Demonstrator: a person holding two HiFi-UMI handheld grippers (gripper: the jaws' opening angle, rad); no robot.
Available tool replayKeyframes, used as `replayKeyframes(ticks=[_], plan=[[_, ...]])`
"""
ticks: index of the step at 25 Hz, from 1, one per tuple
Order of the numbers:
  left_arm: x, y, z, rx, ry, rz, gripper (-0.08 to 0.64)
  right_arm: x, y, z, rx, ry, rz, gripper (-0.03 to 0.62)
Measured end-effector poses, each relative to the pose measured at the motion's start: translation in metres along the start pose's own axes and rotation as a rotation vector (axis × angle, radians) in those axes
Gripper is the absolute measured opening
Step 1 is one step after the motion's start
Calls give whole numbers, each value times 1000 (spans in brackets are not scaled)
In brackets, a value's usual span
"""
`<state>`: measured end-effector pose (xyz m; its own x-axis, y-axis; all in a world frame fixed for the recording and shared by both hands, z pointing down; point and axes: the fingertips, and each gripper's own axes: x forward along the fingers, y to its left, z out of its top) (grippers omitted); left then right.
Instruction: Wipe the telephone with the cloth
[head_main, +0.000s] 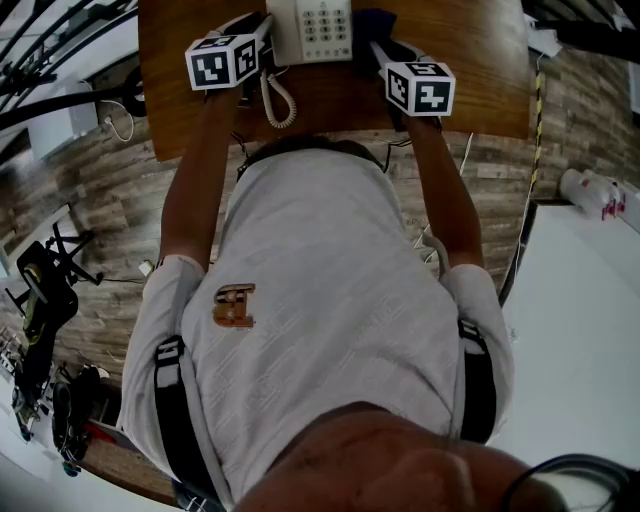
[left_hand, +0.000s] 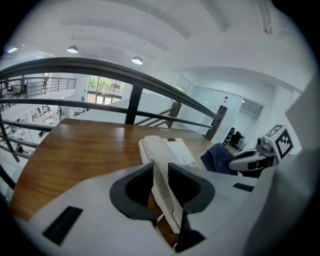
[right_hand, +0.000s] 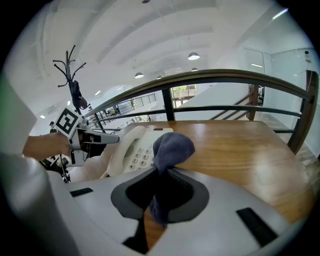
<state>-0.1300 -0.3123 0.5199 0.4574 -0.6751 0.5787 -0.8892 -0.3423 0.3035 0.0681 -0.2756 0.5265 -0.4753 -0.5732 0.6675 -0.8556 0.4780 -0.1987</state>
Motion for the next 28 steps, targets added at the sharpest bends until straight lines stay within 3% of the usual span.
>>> replayKeyframes(ticks=[5,16,28], plan=[[-20,-13,21,32,-82,-20,97,-20,16,35,-28,-107,44,60],[-82,-78,103,179,-406,-159,37,-70,88,130,-109,-450,247,60],[-145,-124,153,334,-653,-193,18,-121,133,176,-256,-704,346,60]])
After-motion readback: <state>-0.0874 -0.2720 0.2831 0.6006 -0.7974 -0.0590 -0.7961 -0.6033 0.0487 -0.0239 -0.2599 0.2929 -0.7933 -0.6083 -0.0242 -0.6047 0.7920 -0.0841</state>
